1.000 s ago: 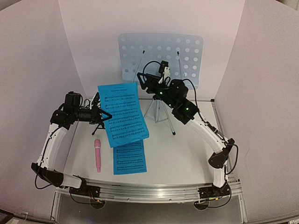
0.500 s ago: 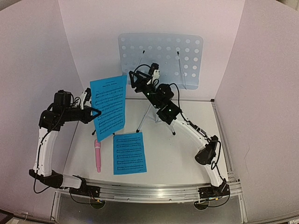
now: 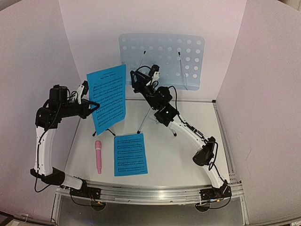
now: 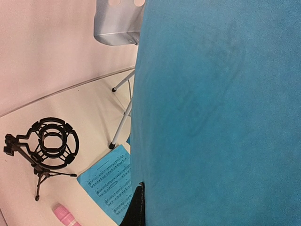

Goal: Set up the instrument practice props

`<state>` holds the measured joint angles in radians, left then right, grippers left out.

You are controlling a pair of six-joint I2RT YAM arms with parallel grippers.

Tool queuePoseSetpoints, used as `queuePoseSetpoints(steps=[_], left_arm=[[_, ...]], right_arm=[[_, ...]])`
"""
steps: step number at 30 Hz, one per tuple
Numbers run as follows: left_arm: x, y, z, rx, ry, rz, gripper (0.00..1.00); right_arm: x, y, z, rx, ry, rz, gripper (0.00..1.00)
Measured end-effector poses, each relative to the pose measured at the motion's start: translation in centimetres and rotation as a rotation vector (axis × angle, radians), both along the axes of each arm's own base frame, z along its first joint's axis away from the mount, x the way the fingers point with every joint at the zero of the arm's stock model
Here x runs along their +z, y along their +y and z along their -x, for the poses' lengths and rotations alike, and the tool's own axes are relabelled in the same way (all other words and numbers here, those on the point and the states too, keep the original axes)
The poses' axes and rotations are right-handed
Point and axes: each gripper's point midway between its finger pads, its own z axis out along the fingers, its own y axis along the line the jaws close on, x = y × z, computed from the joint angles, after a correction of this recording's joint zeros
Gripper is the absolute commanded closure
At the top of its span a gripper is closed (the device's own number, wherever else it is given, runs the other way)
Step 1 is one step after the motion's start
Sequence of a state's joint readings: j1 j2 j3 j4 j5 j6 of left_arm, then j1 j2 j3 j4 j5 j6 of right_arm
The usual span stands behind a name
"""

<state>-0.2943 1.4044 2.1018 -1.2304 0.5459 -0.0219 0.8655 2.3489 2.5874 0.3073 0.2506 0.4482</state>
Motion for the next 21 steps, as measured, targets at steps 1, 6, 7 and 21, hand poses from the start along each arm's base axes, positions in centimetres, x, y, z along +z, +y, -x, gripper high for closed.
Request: queuePoseSetpoints(steps=[1, 6, 7, 21], left_arm=[[0.2, 0.0, 0.0, -0.001, -0.005, 0.001, 1.0], [0.0, -0.1, -0.2, -0.001, 0.002, -0.001, 1.0], [-0.1, -0.1, -0.3, -0.001, 0.003, -0.001, 1.0], [-0.1, -0.1, -0.3, -0.011, -0.013, -0.015, 1.0]], right_arm=[[0.0, 0.0, 0.0, -0.001, 0.0, -0.001, 0.66], [-0.2, 0.2, 0.3, -0.02, -0.009, 0.01, 0.64], [-0.5, 0.4, 0.4, -0.024, -0.005, 0.021, 0.63], [-1.3, 0.4, 0.7, -0.081, 0.003, 0.05, 0.59]])
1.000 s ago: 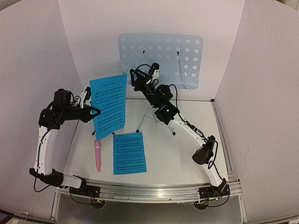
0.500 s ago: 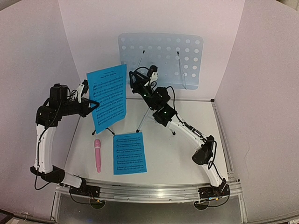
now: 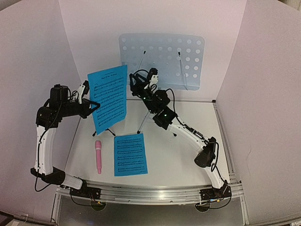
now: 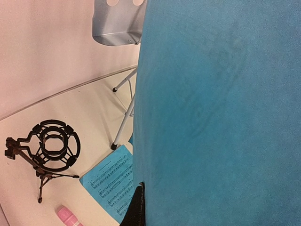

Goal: Set up the instrument practice props

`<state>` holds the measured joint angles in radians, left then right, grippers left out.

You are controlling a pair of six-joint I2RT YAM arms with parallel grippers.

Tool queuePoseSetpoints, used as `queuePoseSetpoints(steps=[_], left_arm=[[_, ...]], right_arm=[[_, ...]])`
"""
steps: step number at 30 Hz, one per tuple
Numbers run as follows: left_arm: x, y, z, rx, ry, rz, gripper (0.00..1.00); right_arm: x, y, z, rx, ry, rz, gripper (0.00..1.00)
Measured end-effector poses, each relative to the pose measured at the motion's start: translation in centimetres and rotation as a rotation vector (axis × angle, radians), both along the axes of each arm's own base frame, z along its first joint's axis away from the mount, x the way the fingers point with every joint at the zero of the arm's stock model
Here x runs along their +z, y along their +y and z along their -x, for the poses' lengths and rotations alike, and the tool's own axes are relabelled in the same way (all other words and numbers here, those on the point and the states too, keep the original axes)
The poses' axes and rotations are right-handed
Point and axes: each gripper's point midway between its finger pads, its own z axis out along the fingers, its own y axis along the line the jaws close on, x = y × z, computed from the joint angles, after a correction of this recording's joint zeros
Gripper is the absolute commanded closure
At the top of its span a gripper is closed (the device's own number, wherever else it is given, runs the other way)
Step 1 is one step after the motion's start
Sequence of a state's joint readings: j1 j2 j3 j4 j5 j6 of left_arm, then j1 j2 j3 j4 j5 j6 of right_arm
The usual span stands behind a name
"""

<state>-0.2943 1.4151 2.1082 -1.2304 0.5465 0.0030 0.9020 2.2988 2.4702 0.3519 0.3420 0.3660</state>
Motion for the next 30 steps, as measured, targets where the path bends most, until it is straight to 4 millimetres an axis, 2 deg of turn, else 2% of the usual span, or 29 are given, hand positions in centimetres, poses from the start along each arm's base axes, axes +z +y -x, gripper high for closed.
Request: queuePoseSetpoints(steps=[13, 20, 23, 27, 30], left_arm=[[0.0, 0.0, 0.0, -0.01, -0.017, -0.013, 1.0], [0.0, 0.0, 0.0, -0.011, -0.017, -0.013, 1.0], [0.0, 0.0, 0.0, -0.012, -0.017, -0.012, 1.0], [0.0, -0.1, 0.1, -0.016, -0.016, -0.009, 1.0], [0.1, -0.2, 0.2, -0.025, -0.014, -0.003, 1.0]], right_arm=[[1.2, -1.8, 0.0, -0.078, -0.013, -0.013, 0.58], [3.1, -2.6, 0.0, -0.102, -0.047, -0.082, 0.6], [2.7, -2.3, -0.3, -0.102, -0.044, -0.092, 0.6], [1.0, -1.4, -1.1, -0.098, -0.017, -0.079, 0.61], [-0.3, -0.7, -1.6, -0.094, 0.005, -0.064, 0.67]])
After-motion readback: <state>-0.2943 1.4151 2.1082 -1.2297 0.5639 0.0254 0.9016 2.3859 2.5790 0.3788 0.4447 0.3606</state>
